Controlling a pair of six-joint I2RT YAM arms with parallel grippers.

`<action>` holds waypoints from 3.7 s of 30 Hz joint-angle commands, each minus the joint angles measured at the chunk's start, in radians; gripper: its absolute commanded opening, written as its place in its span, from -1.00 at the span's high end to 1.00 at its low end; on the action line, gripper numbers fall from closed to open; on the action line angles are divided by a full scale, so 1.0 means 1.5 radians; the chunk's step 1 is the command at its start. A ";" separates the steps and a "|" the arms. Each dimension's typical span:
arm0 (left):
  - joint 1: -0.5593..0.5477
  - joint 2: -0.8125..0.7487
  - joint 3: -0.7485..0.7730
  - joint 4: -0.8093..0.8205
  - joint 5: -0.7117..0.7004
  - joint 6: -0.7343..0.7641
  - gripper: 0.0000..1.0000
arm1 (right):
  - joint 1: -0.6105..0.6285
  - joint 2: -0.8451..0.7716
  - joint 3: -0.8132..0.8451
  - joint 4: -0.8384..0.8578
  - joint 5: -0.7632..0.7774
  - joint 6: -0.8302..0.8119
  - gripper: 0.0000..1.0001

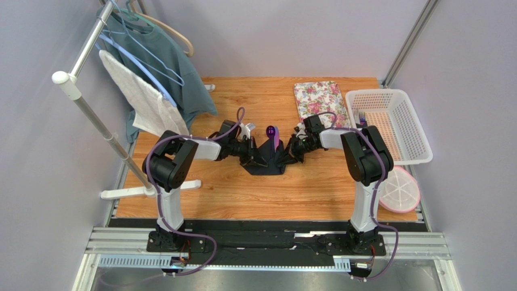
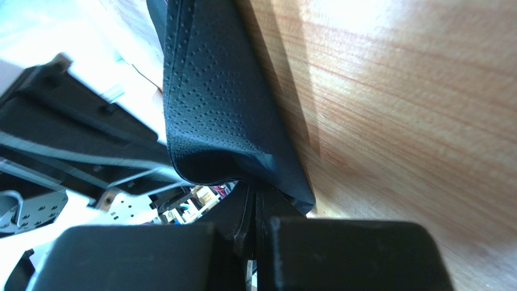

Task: Place the utensils on the paper napkin and roll it up

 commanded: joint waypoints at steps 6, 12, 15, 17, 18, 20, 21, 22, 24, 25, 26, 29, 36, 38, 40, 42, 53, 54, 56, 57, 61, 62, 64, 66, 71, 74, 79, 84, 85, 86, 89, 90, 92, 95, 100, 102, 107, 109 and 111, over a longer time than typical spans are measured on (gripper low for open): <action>0.003 0.051 0.051 -0.082 -0.015 0.043 1.00 | 0.022 -0.038 0.022 0.003 -0.002 0.020 1.00; 0.003 0.055 0.058 -0.095 -0.019 0.048 1.00 | 0.038 -0.031 0.027 0.013 0.000 0.044 1.00; 0.003 0.057 0.058 -0.096 -0.020 0.047 1.00 | 0.043 -0.023 0.030 0.023 0.000 0.061 1.00; 0.003 0.058 0.059 -0.097 -0.020 0.048 1.00 | 0.049 -0.014 0.031 0.035 -0.002 0.070 1.00; 0.003 0.057 0.059 -0.097 -0.020 0.048 1.00 | 0.050 -0.012 0.032 0.040 -0.001 0.077 1.00; 0.003 0.058 0.059 -0.098 -0.019 0.049 1.00 | 0.051 -0.004 0.030 0.051 0.001 0.085 1.00; 0.003 0.058 0.059 -0.097 -0.020 0.049 1.00 | 0.053 0.000 0.030 0.055 0.001 0.090 1.00; 0.003 0.058 0.059 -0.098 -0.020 0.048 1.00 | 0.053 0.002 0.030 0.066 -0.002 0.100 1.00; 0.003 0.058 0.059 -0.097 -0.020 0.048 1.00 | 0.055 0.007 0.028 0.077 -0.005 0.107 1.00; 0.003 0.058 0.060 -0.097 -0.019 0.049 1.00 | 0.056 0.006 0.028 0.079 -0.006 0.110 1.00; 0.003 0.058 0.060 -0.097 -0.020 0.049 1.00 | 0.057 0.004 0.027 0.081 -0.005 0.111 1.00; 0.003 0.061 0.061 -0.095 -0.018 0.048 1.00 | 0.061 0.006 0.022 0.105 -0.009 0.127 1.00; 0.003 0.060 0.060 -0.095 -0.018 0.048 1.00 | 0.072 0.009 0.015 0.147 -0.018 0.151 1.00; 0.003 0.060 0.059 -0.095 -0.017 0.048 1.00 | 0.072 0.013 0.014 0.144 -0.012 0.144 1.00; 0.003 0.059 0.060 -0.093 -0.018 0.048 1.00 | 0.073 0.023 0.017 0.129 -0.005 0.131 1.00; 0.003 0.056 0.058 -0.090 -0.014 0.049 1.00 | 0.073 0.028 0.017 0.119 0.004 0.118 0.98; 0.042 -0.091 -0.018 -0.032 0.028 0.057 0.68 | 0.072 0.050 0.021 0.106 0.009 0.098 -0.01; 0.051 -0.104 -0.023 -0.041 0.027 0.065 0.66 | 0.072 0.050 0.022 0.105 0.009 0.098 -0.08; 0.060 -0.138 -0.028 -0.054 0.025 0.074 0.59 | 0.072 0.050 0.022 0.106 0.010 0.098 -0.30; 0.069 -0.147 -0.028 -0.069 0.020 0.082 0.52 | 0.073 0.050 0.021 0.105 0.012 0.098 -0.39; 0.087 -0.169 -0.028 -0.074 0.018 0.072 0.43 | 0.074 0.053 0.021 0.108 0.009 0.104 -0.57; 0.091 -0.169 -0.027 -0.071 0.016 0.068 0.42 | 0.075 0.052 0.021 0.109 0.009 0.106 -0.57; 0.096 -0.161 -0.020 -0.069 0.010 0.065 0.42 | 0.076 0.053 0.020 0.110 0.012 0.109 -0.53; 0.097 -0.151 0.008 -0.095 -0.005 0.084 0.44 | 0.075 0.053 0.020 0.109 0.016 0.111 -0.47; 0.093 -0.116 0.048 -0.120 -0.013 0.100 0.58 | 0.076 0.059 0.019 0.107 0.023 0.116 -0.01; 0.085 -0.099 0.061 -0.132 -0.016 0.106 0.63 | 0.076 0.064 0.021 0.104 0.026 0.118 0.15; 0.058 -0.073 0.079 -0.151 -0.024 0.111 0.68 | 0.078 0.067 0.023 0.098 0.030 0.118 0.23; 0.028 -0.053 0.095 -0.176 -0.039 0.129 0.71 | 0.078 0.067 0.024 0.092 0.032 0.114 0.28; 0.027 -0.042 0.100 -0.181 -0.041 0.131 0.72 | 0.078 0.067 0.025 0.092 0.031 0.114 0.31; 0.026 -0.037 0.104 -0.196 -0.046 0.135 0.76 | 0.078 0.067 0.025 0.091 0.031 0.113 0.33; 0.026 -0.016 0.114 -0.220 -0.060 0.146 0.82 | 0.079 0.060 0.027 0.090 0.027 0.111 0.36; 0.026 -0.010 0.114 -0.222 -0.064 0.147 0.84 | 0.079 0.058 0.027 0.089 0.025 0.109 0.37; 0.027 -0.004 0.115 -0.232 -0.073 0.151 0.89 | 0.081 0.051 0.034 0.075 0.024 0.102 0.39; 0.027 0.008 0.120 -0.252 -0.091 0.158 0.97 | 0.081 0.032 0.042 0.058 0.022 0.085 0.40; 0.028 0.020 0.122 -0.272 -0.109 0.168 1.00 | 0.081 -0.004 0.066 0.024 -0.004 0.045 0.36; 0.028 0.023 0.121 -0.275 -0.112 0.170 1.00 | 0.080 -0.025 0.073 0.001 -0.007 0.030 0.36; 0.028 0.024 0.121 -0.277 -0.116 0.169 1.00 | 0.080 -0.058 0.066 -0.043 -0.001 -0.022 0.46; 0.028 0.021 0.120 -0.278 -0.117 0.169 1.00 | 0.080 -0.055 0.054 -0.045 0.006 -0.027 0.55; 0.028 0.021 0.121 -0.277 -0.116 0.169 1.00 | 0.080 -0.046 0.044 -0.035 0.003 -0.020 0.64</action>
